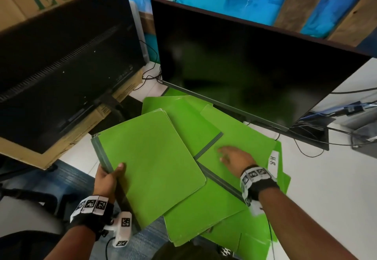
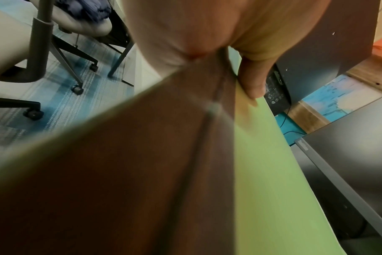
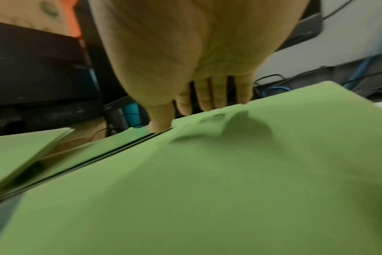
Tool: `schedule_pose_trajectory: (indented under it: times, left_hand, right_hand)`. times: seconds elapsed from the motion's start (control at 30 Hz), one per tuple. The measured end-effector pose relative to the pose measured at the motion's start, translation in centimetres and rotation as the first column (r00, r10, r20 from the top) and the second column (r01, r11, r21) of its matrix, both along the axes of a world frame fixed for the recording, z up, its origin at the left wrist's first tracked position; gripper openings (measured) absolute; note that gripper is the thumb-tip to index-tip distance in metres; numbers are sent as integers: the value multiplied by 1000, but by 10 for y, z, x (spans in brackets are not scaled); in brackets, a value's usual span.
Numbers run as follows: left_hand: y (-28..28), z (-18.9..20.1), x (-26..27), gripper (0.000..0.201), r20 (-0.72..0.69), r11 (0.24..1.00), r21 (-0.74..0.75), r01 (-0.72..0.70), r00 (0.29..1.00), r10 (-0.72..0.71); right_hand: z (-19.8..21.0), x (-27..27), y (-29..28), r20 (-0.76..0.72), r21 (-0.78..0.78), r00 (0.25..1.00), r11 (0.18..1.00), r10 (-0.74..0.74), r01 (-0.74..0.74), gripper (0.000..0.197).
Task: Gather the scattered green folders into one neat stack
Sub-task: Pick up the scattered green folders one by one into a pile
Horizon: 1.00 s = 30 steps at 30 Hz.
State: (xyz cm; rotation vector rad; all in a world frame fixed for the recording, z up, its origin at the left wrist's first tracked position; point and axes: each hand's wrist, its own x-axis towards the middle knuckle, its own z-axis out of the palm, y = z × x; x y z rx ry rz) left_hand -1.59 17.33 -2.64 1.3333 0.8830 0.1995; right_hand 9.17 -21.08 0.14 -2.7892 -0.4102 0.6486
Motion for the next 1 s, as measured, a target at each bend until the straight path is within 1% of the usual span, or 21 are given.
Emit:
schedule_pose_trajectory:
  times: [0.07,0.1,0.13,0.2,0.23,0.27,0.3,0.33,0.4,0.47,0.53,0.6,0.7,0.73,0.77,0.8,0.83,0.9,0.93,0.97,1.0]
  left_hand:
    - [2,1,-6,20,-4,1000,-5,9,1000,-9]
    - [4,0,-10,22,-5,1000,-5,7,1000,-7]
    - [6,0,-14,26,-5,1000,-2,-2,1000,2]
    - [10,-1,-23,33,-12,1000,6,-23,1000,23]
    - [11,-1,-28,35,-13,999,6,-32,999,32]
    - [11,-2,-32,35,-14,999,7,-38,999,38]
    - [10,-3,-36,35,-18,999,12,-43,999,44]
    - [9,-4,-40,34,-19,999,16,-51,999,51]
    - [6,-4,-45,34,-21,997,14,-71,997,71]
    - [5,-5,-48,35,-29,997,13,-78,997,78]
    - [4,-8,-50,36,-39,997,6,-78,996,79]
    - [5,-12,-49,37,-50,997,-12,-77,996,76]
    - [3,-18,-42,39,-70,996,-48,-69,995,66]
    - [1,-19,-38,39,-70,996,-57,-72,995,68]
    - [-1,-19,-34,40,-75,995,-64,-78,995,73]
    - [-4,-17,-30,40,-81,995,-65,-82,994,76]
    - [-6,-16,-25,39,-84,995,-61,-83,993,78]
    - [-9,-13,-18,37,-83,996,-49,-80,994,76]
    - [-12,-12,-12,37,-81,997,-41,-60,995,57]
    - [-10,-13,-12,36,-82,997,-42,-64,995,60]
    - [-7,-12,-12,36,-86,997,-40,-70,994,67]
  right_hand:
    - [-3,18,-14,30,-1,981,981,-193,193,55]
    - [-5,26,-18,35,-21,968,968,-248,249,60]
    - [-4,32,-18,38,-46,967,966,-252,253,61]
    - [-1,43,-8,53,-66,986,985,-159,162,60]
    - [0,48,2,52,-46,990,990,-131,133,61]
    - [2,52,14,16,1,986,987,-163,163,63]
    - [4,57,27,-47,67,970,968,-239,242,67]
    - [4,62,39,-96,95,944,941,-316,324,72]
    - [3,67,59,-115,87,913,911,-392,403,81]
    - [1,67,69,-132,65,904,906,-407,418,78]
    - [-1,61,67,-223,89,875,885,-430,458,65]
    - [-1,52,49,-263,93,828,842,-495,532,58]
    - [-4,27,-3,-225,58,743,753,-630,656,57]
    - [-5,16,-22,-221,8,733,750,-643,661,62]
    - [-4,4,-40,-244,-62,727,759,-641,648,72]
    - [-5,-5,-56,-267,-166,736,782,-622,601,82]
    - [-3,-10,-68,-272,-273,764,808,-585,522,86]
    - [1,-9,-82,-215,-453,861,829,-460,329,75]
    - [2,-5,-89,-174,-486,894,825,-414,288,69]
    - [3,5,-88,-138,-464,923,847,-359,260,66]
    - [4,15,-85,-108,-394,940,882,-323,258,63]
